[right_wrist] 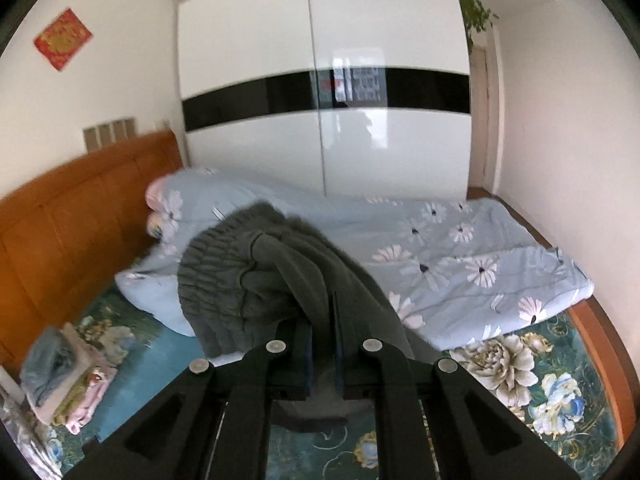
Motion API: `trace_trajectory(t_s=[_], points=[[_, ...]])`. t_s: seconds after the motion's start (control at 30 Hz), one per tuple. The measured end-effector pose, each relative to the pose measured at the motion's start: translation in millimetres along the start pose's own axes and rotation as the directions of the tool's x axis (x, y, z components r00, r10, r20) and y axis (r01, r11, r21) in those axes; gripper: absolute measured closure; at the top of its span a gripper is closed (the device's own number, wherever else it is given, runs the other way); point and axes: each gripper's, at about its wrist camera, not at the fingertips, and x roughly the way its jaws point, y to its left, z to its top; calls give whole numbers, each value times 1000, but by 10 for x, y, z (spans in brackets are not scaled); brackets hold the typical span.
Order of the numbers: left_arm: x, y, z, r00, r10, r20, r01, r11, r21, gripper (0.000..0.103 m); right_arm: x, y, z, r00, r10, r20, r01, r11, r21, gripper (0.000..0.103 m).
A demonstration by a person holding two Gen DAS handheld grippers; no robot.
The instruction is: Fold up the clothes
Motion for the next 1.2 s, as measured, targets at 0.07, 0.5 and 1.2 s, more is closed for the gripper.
trace_trajectory(t_s=[0.07,0.5,1.2], points=[[-188,-31,45,1000,-3,17,3,1000,-15,0,-56,64,-21,999,34,9,-34,999,-4,96],[-1038,31,125,981,160,111,-162,987,8,0,-208,724,30,933,354,68,-358,932,60,100],[568,-178,-711,919,235,-316,-236,971,34,0,-66,-2903,-3563,823,-167,-543,455,765,456,100]])
